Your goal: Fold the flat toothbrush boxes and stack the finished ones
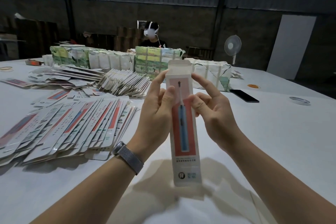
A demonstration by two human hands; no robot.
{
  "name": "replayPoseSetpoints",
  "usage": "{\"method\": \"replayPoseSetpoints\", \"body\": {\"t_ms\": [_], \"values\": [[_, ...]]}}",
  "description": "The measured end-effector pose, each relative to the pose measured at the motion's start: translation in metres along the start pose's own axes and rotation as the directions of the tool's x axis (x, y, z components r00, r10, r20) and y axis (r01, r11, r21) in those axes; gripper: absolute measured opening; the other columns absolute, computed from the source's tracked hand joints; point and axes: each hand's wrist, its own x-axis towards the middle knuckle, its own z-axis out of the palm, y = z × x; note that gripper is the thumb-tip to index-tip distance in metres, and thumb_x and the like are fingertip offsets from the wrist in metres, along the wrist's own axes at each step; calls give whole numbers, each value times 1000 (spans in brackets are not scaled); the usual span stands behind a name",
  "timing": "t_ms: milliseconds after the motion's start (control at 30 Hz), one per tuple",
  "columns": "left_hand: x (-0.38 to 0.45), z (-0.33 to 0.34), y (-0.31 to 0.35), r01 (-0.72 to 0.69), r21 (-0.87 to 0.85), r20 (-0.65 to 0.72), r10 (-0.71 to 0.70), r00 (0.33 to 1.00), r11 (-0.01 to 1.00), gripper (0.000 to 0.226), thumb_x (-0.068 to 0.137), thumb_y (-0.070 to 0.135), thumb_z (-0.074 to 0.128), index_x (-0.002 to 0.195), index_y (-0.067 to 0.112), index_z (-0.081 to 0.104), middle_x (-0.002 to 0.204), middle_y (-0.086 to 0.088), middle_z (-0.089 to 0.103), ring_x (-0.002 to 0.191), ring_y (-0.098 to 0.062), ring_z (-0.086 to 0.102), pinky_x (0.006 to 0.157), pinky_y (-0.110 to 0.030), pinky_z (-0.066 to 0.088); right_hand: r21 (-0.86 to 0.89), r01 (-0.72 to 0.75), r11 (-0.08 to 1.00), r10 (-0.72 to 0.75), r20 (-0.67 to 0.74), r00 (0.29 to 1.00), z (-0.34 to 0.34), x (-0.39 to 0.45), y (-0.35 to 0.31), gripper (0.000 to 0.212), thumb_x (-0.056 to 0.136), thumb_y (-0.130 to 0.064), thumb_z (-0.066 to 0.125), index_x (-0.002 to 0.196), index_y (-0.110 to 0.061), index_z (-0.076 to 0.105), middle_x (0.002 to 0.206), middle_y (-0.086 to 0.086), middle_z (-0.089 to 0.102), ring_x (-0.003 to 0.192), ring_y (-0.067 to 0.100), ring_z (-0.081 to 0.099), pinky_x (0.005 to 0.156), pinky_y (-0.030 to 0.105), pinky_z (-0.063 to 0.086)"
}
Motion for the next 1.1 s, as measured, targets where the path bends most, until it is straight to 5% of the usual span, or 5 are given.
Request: {"method": "replayPoseSetpoints", "body": {"t_ms": [100, 333, 567, 800, 1100], "values": [[0, -1, -1, -28, 62, 16, 27, 1000, 998, 38, 102, 36, 45, 138, 27, 46, 99, -30, 64, 84, -38, 70, 71, -51, 62, -18, -3, 1000, 3, 30, 1000, -5, 2, -2, 40, 95, -30, 50, 130, -48, 45, 101, -5, 74, 97, 14, 72, 78, 21, 57], [-1, -2, -3, -48, 150, 26, 44, 999, 988, 40, 102, 34, 44, 141, 23, 44, 99, -18, 69, 84, -24, 72, 71, -45, 63, -112, 43, 993, -44, -11, 999, -8, 5, -6, 38, 92, -28, 51, 124, -49, 52, 106, 3, 67, 98, 21, 66, 85, 40, 59], [-4, 1, -3, -81, 185, 47, 74, 996, 979, 36, 102, 33, 45, 138, 32, 45, 99, -13, 69, 88, -24, 72, 73, -48, 63, -1, 70, 998, -70, -56, 996, -6, 6, -12, 24, 95, -23, 48, 115, -35, 57, 90, 6, 67, 83, 19, 70, 64, 24, 56], [-5, 5, -3, -97, 175, 65, 86, 994, 980, 37, 102, 35, 46, 139, 33, 46, 96, -13, 69, 88, -25, 73, 72, -50, 62, -27, 114, 993, -117, -173, 978, -5, 5, -20, 11, 93, -22, 53, 95, -32, 58, 92, -2, 69, 91, 26, 67, 74, 37, 58], [-6, 9, 2, -61, 97, 75, 54, 996, 993, 46, 100, 33, 45, 145, 25, 42, 106, -20, 67, 95, -24, 72, 78, -44, 63, 39, 144, 989, -134, -193, 972, -4, 7, -28, 9, 92, -15, 53, 96, -22, 58, 96, -1, 72, 90, 23, 69, 71, 30, 58]]}}
